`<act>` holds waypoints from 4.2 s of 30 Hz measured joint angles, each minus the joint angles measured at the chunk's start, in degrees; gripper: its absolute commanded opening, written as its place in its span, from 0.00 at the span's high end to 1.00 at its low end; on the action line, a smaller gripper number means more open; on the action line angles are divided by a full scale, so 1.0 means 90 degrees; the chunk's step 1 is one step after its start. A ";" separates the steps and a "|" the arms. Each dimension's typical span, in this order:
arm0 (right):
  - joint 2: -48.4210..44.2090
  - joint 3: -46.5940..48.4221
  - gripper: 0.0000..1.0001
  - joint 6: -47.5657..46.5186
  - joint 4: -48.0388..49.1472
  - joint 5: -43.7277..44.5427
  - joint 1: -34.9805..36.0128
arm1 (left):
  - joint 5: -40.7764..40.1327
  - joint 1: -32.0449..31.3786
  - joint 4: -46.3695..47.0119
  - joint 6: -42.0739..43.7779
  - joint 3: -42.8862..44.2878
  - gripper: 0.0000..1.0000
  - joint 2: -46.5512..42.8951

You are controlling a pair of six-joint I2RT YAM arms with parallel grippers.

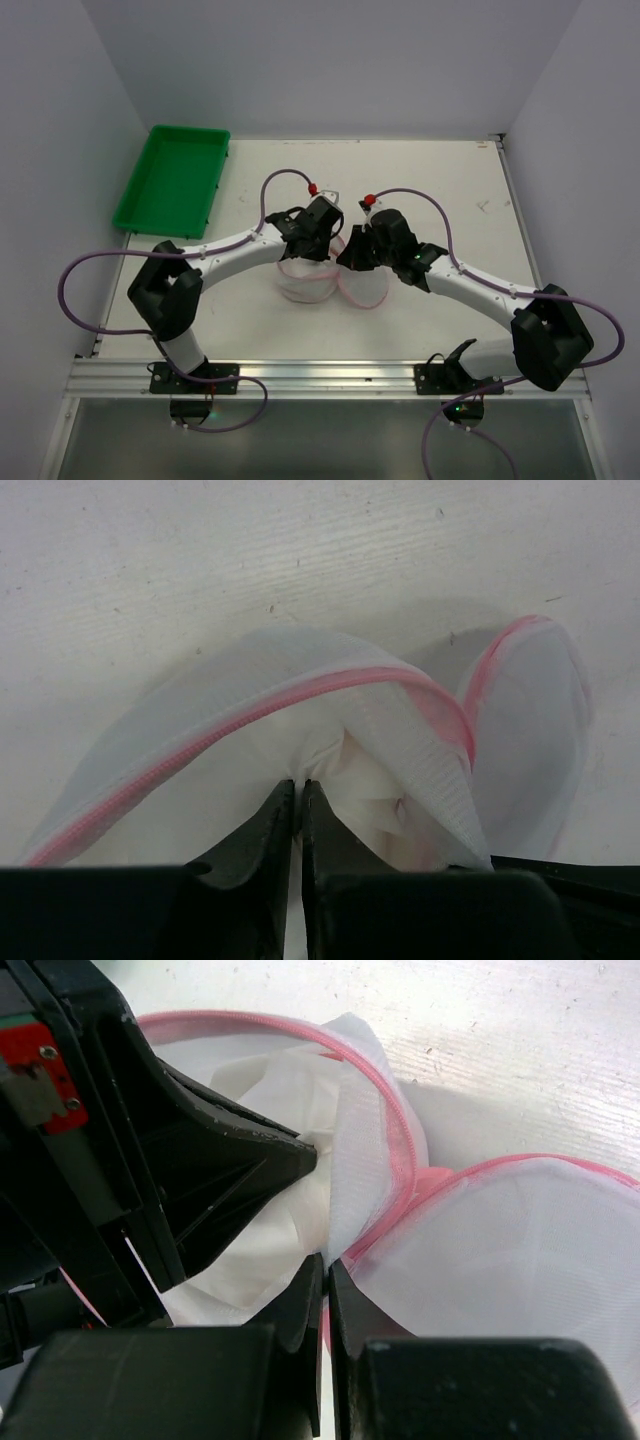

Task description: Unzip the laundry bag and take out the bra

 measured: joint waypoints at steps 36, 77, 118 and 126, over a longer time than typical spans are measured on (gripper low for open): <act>0.0138 -0.0151 1.00 -0.0146 0.0129 0.0364 0.0000 | 0.0024 0.0078 0.0529 -0.0073 0.0129 1.00 -0.2805; -0.0068 -0.0403 1.00 -0.0471 0.0151 -0.0182 -0.0002 | -0.1834 0.4869 0.2385 0.5000 0.1610 1.00 -0.1790; -0.0053 -0.0481 1.00 -0.0595 0.0335 -0.0891 0.0000 | -0.0498 0.5476 0.4911 0.7055 -0.0527 1.00 -0.0962; -0.0053 -0.0573 1.00 -0.0651 0.0398 -0.0981 -0.0002 | -0.0364 0.5476 0.4952 0.7014 0.0566 0.86 0.1178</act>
